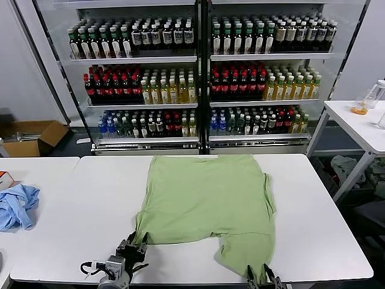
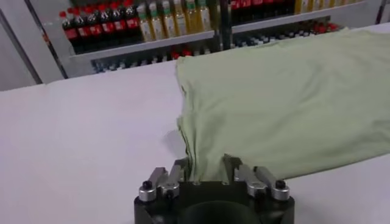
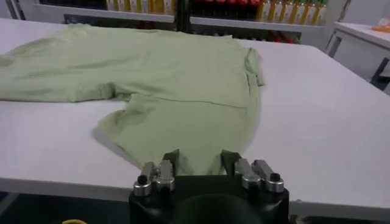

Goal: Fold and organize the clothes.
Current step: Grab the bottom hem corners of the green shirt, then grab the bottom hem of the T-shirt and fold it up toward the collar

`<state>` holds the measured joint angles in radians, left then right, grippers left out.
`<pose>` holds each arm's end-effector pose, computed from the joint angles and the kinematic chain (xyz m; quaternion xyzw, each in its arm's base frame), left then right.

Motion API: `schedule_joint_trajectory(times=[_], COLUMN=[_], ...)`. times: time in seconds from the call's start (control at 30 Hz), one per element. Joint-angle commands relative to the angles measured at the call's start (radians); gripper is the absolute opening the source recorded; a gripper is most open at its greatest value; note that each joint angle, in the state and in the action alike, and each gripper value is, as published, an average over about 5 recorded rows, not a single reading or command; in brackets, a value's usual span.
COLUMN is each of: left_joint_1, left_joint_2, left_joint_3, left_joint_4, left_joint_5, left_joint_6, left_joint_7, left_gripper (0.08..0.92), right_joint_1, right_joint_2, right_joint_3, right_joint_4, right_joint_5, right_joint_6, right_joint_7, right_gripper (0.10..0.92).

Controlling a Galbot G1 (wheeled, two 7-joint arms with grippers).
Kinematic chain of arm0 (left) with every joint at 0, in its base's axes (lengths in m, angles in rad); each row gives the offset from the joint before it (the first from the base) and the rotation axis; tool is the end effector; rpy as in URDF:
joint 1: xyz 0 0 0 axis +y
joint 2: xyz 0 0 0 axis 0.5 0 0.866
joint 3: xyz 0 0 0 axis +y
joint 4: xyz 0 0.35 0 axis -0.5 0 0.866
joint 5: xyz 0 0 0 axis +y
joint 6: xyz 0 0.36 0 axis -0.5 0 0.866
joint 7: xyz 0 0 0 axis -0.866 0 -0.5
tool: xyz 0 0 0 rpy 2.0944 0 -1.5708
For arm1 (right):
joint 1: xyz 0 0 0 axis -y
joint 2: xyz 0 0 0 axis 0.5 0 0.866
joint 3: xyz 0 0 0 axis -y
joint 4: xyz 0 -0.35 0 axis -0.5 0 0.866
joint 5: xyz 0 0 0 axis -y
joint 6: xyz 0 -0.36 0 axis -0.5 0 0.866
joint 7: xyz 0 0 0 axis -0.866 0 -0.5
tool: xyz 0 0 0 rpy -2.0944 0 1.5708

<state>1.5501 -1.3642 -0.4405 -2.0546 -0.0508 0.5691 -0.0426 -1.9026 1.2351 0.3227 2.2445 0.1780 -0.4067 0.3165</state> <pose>0.1895 0.0116 -0.3144 -0.0482 -0.9520 -0.0741 0.2932 0.0775 0.0117 -0.2979 0.0308 -0.9481 0.0508 0.3124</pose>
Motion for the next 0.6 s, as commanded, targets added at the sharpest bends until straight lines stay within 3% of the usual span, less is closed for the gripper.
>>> schedule_joint_trajectory(times=[0.03,0.27,0.6], left_joint_1=[0.018,0.029,0.057], left_joint_2=[0.000,0.006,0.042], left_joint_3=[-0.008,-0.034,-0.083], left_joint_4=[-0.031,-0.111,-0.250], left_joint_5=[-0.073,-0.178,-0.276], left_joint_6=[0.009,0.007,-0.011], left_joint_7=[0.017,0.019,0.021], left_gripper=[0.324,0.138,0.102], right_joint_1=[-0.007,-0.010,0.026], right_joint_2=[0.000,-0.032,-0.098], right_joint_3=[0.000,0.068,0.169], right_joint_4=[0.009,0.073,0.183], right_joint_5=[0.023,0.032,0.079], right_joint_6=[0.008,0.096,0.187], right_joint_7=[-0.004,-0.043,-0.068], right_gripper=[0.300,0.121,0.105])
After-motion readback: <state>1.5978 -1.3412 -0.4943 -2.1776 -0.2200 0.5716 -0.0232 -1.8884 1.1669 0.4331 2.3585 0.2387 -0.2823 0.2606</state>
